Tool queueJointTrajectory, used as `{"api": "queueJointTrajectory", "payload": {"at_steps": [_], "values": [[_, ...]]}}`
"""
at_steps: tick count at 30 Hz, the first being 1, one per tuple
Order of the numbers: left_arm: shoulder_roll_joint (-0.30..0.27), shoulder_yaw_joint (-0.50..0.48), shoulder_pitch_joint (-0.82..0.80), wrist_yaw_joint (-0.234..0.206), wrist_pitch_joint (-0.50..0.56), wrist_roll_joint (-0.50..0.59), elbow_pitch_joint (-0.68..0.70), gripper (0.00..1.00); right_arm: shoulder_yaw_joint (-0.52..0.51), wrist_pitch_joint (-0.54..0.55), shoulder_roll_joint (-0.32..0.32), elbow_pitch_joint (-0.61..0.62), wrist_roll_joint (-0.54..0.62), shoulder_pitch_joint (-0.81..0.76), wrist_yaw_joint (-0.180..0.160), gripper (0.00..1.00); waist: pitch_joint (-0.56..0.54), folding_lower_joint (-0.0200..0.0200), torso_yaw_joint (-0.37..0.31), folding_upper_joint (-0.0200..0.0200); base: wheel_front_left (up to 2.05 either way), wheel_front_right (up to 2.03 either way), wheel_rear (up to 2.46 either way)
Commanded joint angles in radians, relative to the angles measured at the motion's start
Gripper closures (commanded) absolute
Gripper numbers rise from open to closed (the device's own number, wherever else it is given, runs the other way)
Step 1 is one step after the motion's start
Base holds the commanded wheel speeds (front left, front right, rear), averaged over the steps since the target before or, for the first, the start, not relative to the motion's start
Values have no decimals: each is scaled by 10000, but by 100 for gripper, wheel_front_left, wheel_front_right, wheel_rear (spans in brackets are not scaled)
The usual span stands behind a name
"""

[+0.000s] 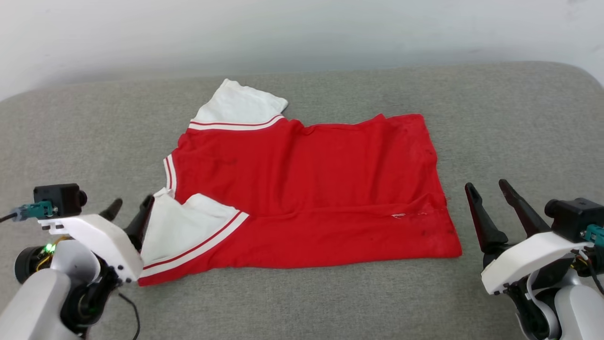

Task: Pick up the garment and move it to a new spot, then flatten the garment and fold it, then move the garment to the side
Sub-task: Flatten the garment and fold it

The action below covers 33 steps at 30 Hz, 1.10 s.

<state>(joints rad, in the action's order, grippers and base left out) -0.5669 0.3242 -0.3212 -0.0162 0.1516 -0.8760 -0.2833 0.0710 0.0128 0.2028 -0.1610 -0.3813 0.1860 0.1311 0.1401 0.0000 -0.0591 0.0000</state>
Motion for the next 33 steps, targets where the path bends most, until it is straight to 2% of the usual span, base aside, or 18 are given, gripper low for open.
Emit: {"api": "queueJointTrajectory", "payload": {"at_steps": [1, 6, 11, 15, 19, 20, 22, 28, 33], "values": [[-172, 78, 195, -81, 397, -95, 143, 0, -72, 86, -110, 158, 101, -124, -8, 0, -13, 0, -100, 0, 0, 0, 0], [-929, 229, 827, -404, 2391, -733, 899, 0, -229, 347, -460, 774, 305, -428, -8, 0, 241, 0, -386, 0, 0, 0, 0], [-1314, 141, 1447, -859, 3506, -1318, 1211, 0, -267, 460, -738, 1012, 268, -492, -8, 0, 736, 0, -599, 0, 0, 0, 0], [-1224, 131, 1768, -1003, 3910, -1737, 1057, 0, -272, 452, -831, 985, 205, -365, -8, 0, 1075, 0, -684, 0, 0, 0, 0], [-948, 416, 1808, -824, 4461, -2090, 894, 0, -371, 538, -841, 896, 126, -255, -8, 0, 1254, 0, -704, 0, 0, 0, 0], [-898, 466, 1786, -757, 4576, -2173, 837, 42, -409, 578, -804, 873, 98, -242, -8, 0, 1271, 0, -705, 0, 0, 0, 0], [-780, 522, 1698, -599, 4535, -2227, 813, 100, -534, 736, -757, 806, -40, -256, -8, 0, 1276, 0, -685, 0, 0, 0, 0], [-749, 338, 1392, -251, 3846, -2000, 656, 100, -1036, 1719, -534, 696, -477, -414, -8, 0, 993, 0, -573, 0, 0, 0, 0], [-835, 70, 1263, -229, 3104, -1703, 962, 100, -1395, 3500, -213, 356, -684, -454, -8, 0, 792, 0, -428, 0, 0, 0, 0]]}}
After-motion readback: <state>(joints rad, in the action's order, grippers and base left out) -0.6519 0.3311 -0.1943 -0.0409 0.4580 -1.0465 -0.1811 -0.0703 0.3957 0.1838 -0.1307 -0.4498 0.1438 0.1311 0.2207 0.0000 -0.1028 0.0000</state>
